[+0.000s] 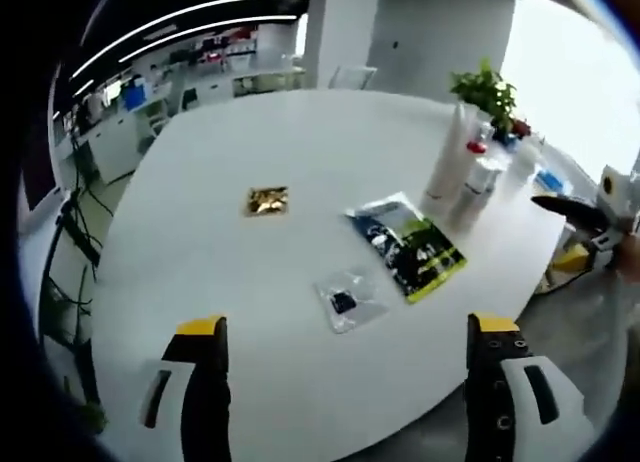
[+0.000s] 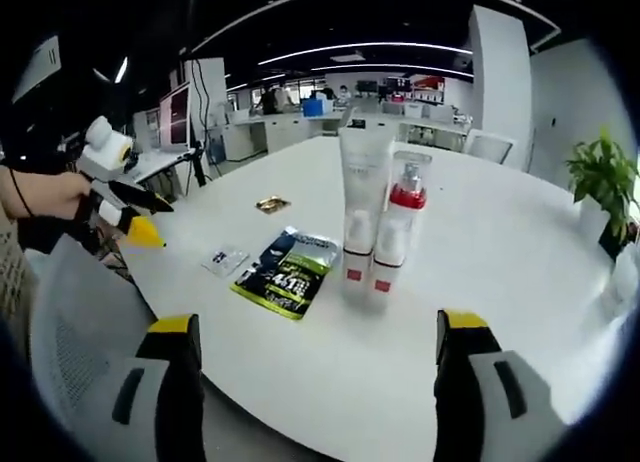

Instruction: Arrange the skincare products in the storage area until every visible bottle or jar stands upright without overlapping.

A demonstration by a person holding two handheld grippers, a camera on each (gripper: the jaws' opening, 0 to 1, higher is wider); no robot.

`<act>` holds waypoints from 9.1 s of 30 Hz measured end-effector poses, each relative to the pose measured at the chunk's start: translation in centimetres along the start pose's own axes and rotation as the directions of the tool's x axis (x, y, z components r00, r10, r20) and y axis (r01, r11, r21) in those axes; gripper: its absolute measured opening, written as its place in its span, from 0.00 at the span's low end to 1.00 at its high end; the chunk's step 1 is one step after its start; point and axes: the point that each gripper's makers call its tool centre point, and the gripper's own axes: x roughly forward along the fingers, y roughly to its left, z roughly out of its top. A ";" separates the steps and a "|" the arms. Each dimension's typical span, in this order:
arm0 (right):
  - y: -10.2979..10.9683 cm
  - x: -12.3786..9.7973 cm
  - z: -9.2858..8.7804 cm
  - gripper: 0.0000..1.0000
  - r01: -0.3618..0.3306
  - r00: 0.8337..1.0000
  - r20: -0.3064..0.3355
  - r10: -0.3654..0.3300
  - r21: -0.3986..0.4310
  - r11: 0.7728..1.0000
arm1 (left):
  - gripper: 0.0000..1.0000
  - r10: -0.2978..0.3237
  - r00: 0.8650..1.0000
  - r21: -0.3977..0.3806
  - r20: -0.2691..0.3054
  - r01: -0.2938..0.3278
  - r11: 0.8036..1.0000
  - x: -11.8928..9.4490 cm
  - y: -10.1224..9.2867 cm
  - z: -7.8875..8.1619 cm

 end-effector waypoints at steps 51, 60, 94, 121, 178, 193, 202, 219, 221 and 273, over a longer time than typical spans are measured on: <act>-1.6 0.8 -1.2 0.97 0.066 0.996 -0.070 -0.059 0.108 0.992 | 0.82 0.083 0.965 0.168 -0.250 -0.041 0.985 15.8 9.4 10.3; -1.8 0.9 -1.2 0.97 0.069 0.996 -0.071 -0.061 0.115 0.991 | 0.78 0.104 0.942 0.162 -0.319 -0.054 0.985 17.0 10.1 9.9; -2.6 1.0 -1.2 0.95 0.084 0.994 -0.073 -0.075 0.127 0.988 | 0.36 0.127 0.911 0.086 -0.392 -0.101 0.991 18.4 11.3 10.6; -2.4 1.0 -0.7 0.95 0.075 0.996 -0.053 -0.070 0.099 0.992 | 0.32 0.123 0.954 0.127 -0.272 -0.091 0.988 15.2 9.5 13.0; 2.6 -0.2 5.9 0.71 -0.096 0.987 0.137 0.082 0.097 0.991 | 0.32 -0.045 0.987 0.116 0.154 0.027 0.993 -0.7 -3.3 12.5; 7.0 1.2 12.1 0.41 -0.293 0.928 0.264 0.264 0.077 0.953 | 0.33 -0.061 0.976 0.227 0.209 0.012 0.974 -2.9 -8.5 10.7; 8.1 2.0 13.3 0.33 -0.379 0.895 0.326 0.306 0.192 0.905 | 0.32 -0.085 0.963 0.242 0.254 0.022 0.970 -3.8 -11.0 10.3; 8.1 2.6 13.9 0.04 -0.420 0.879 0.359 0.315 0.264 0.869 | 0.33 -0.127 0.948 0.321 0.292 0.027 0.947 -4.2 -13.1 10.5; 8.1 2.6 13.8 0.04 -0.419 0.880 0.356 0.315 0.267 0.868 | 0.33 -0.126 0.949 0.323 0.289 0.027 0.946 -4.1 -13.0 10.5; 10.2 3.3 13.4 0.01 -0.511 0.854 0.291 0.430 0.316 0.800 | 0.00 -0.550 0.781 -0.198 0.295 0.613 0.765 -3.5 -9.8 7.3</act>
